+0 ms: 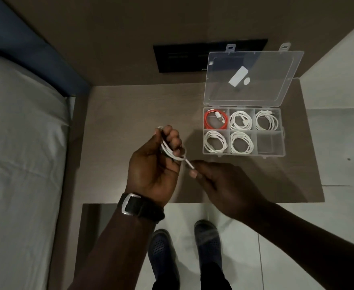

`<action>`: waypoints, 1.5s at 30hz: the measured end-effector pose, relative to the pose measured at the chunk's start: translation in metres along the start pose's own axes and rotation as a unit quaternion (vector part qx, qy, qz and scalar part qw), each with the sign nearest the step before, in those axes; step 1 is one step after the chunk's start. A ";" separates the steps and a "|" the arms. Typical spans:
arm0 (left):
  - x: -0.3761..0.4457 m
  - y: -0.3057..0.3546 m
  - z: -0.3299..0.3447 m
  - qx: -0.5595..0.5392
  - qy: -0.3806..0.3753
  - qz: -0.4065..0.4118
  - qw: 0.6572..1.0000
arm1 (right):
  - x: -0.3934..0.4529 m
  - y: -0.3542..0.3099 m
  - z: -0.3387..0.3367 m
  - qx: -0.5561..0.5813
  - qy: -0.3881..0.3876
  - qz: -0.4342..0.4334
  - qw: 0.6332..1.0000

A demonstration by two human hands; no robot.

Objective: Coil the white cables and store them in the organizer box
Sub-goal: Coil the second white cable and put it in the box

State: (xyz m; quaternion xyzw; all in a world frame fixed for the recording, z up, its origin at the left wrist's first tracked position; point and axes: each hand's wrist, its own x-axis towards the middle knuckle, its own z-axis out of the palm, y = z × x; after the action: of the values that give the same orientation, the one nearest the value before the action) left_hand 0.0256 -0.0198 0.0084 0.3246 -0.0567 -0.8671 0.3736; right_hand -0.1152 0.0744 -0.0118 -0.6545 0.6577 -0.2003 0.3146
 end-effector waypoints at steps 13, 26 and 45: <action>-0.017 -0.028 -0.004 0.646 -0.077 0.072 0.756 | 0.005 0.013 -0.066 -0.138 -0.016 -0.146 0.980; -0.009 0.019 0.001 0.527 -0.086 -0.228 0.814 | 0.020 0.030 -0.044 -0.183 -0.049 -0.264 0.946; -0.006 -0.021 -0.007 0.061 0.096 0.039 0.993 | -0.022 0.004 -0.001 -0.036 -0.147 -0.071 0.986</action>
State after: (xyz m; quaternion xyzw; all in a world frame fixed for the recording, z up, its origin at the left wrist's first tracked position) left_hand 0.0201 0.0004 -0.0014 0.4258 -0.0862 -0.8117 0.3905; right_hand -0.1195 0.0966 -0.0104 -0.7327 0.5631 -0.0993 0.3691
